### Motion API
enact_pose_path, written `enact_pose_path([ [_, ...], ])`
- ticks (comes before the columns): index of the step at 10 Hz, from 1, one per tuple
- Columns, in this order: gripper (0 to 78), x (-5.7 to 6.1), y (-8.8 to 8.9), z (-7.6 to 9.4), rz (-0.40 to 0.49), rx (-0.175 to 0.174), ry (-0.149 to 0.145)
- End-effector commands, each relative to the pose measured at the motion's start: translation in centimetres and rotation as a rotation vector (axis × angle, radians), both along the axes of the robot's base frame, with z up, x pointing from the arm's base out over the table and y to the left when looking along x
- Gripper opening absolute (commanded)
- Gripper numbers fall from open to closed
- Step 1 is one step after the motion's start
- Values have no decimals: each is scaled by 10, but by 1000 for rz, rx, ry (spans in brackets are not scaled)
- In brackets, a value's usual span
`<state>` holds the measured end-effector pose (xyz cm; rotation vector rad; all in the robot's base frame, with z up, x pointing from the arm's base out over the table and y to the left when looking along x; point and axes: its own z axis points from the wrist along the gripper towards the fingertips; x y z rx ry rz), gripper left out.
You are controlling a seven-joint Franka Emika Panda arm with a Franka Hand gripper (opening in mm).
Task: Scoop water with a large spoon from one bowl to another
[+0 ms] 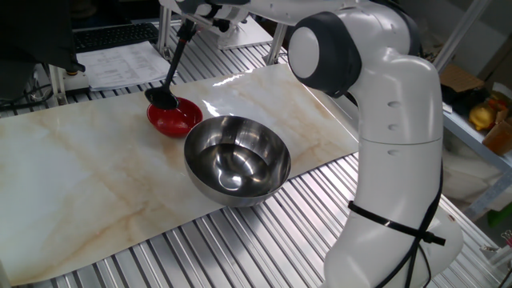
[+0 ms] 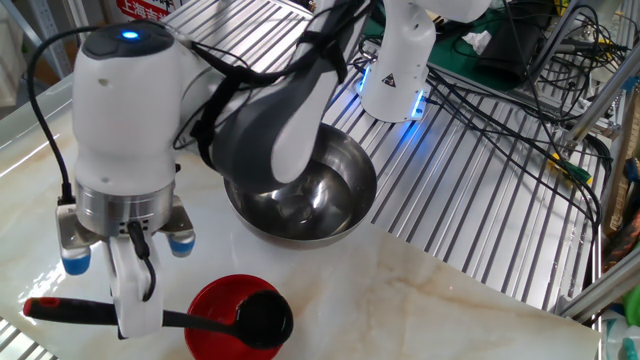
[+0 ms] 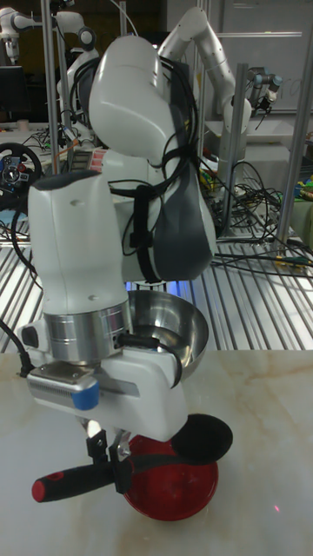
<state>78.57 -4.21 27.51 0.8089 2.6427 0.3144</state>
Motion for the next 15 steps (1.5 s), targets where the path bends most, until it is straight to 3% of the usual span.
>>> enact_pose_path([
  [1,12,2,0,-1,8,16,-5],
  [14,12,6,-13,-23,91,114,4],
  [15,12,7,-16,-24,105,136,9],
])
